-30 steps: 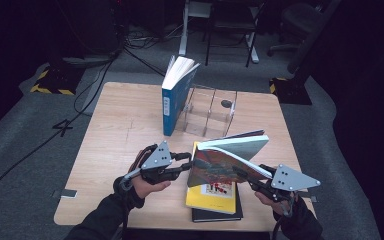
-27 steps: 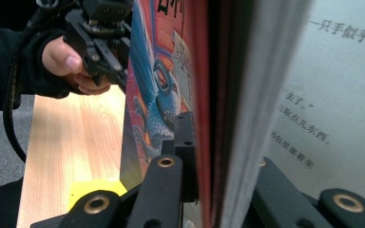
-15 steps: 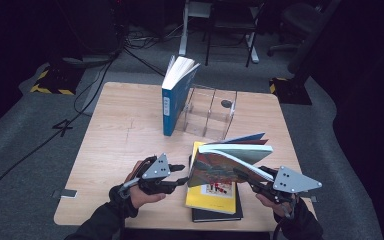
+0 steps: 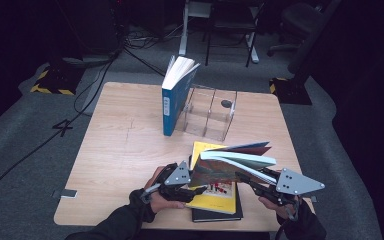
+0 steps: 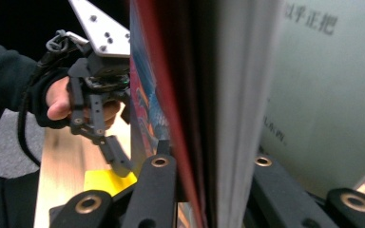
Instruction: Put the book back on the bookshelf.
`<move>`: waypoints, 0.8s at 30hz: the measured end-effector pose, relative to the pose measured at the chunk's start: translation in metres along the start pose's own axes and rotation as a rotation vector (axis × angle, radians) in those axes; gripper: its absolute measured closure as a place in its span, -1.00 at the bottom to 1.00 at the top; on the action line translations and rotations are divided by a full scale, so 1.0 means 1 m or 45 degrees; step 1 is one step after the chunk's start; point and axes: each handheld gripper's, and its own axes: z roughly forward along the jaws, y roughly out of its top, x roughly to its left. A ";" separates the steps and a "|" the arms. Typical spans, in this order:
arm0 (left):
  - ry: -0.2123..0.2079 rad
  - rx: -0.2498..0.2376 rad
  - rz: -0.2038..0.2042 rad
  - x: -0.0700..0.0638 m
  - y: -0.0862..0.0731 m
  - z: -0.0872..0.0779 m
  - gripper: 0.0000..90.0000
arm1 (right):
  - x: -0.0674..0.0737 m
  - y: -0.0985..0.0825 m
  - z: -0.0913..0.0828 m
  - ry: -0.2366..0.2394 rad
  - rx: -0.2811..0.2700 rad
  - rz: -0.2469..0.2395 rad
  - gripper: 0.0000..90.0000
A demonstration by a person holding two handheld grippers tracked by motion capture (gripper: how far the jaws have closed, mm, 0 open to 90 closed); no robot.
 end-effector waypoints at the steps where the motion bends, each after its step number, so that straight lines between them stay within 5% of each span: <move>1: 0.006 -0.022 -0.001 -0.001 0.002 0.001 0.02 | 0.000 -0.001 -0.001 -0.004 0.005 -0.003 0.77; 8: -0.013 -0.199 -0.012 0.005 0.020 -0.003 0.40 | -0.002 -0.005 -0.007 -0.055 0.031 0.014 0.67; 16: -0.023 -0.186 0.008 0.011 0.022 -0.003 0.62 | -0.017 -0.019 -0.018 -0.203 0.047 0.073 0.41; 17: -0.016 -0.178 0.017 0.011 0.022 -0.003 0.63 | -0.022 -0.024 -0.019 -0.279 0.070 0.089 0.23; 19: -0.015 -0.172 0.022 0.011 0.023 -0.003 0.63 | -0.026 -0.026 -0.018 -0.300 0.070 0.113 0.17; 21: -0.021 -0.166 0.019 0.011 0.023 -0.004 0.63 | -0.032 -0.031 -0.015 -0.310 0.068 0.172 0.00; 24: -0.025 -0.147 0.036 0.013 0.023 -0.006 0.64 | -0.038 -0.041 0.002 -0.217 0.085 0.242 -0.09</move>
